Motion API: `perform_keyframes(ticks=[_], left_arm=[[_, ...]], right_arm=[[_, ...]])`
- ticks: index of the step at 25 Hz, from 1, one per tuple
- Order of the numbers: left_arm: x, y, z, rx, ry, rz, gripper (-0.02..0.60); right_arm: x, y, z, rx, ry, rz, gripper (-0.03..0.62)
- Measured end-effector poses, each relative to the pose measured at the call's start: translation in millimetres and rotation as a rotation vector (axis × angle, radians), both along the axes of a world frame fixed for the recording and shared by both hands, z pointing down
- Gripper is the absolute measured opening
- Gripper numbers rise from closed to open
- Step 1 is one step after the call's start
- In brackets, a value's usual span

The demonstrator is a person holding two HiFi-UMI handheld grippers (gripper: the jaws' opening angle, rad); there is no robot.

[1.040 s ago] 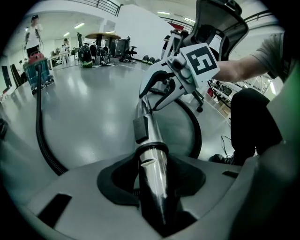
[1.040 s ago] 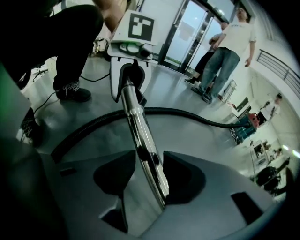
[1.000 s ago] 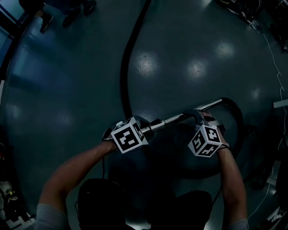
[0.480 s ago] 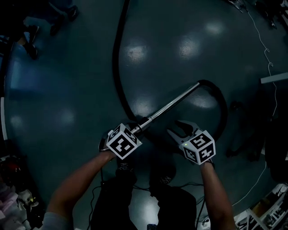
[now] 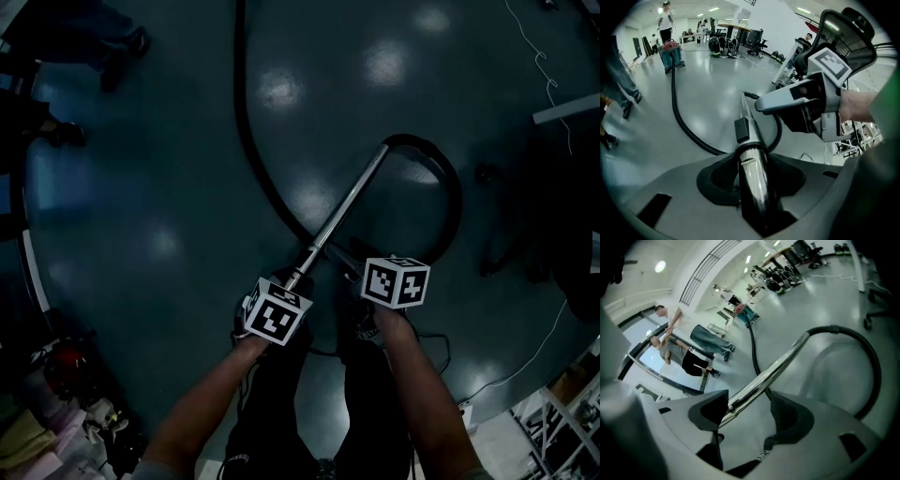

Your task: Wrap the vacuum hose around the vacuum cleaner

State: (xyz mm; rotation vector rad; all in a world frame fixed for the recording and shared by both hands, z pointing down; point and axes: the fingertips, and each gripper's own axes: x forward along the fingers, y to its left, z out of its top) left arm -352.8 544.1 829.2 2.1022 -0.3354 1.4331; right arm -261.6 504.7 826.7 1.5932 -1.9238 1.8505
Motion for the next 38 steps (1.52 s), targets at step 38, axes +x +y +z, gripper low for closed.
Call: perform_keyframes(ticks=[38], left_arm=[[-42.1,50.2,-313.0,-0.05,0.335,-0.033,0.275]], right_arm=[[-84.6,-59.7,-265.4,0.018,-0.247,0.101,0.192]])
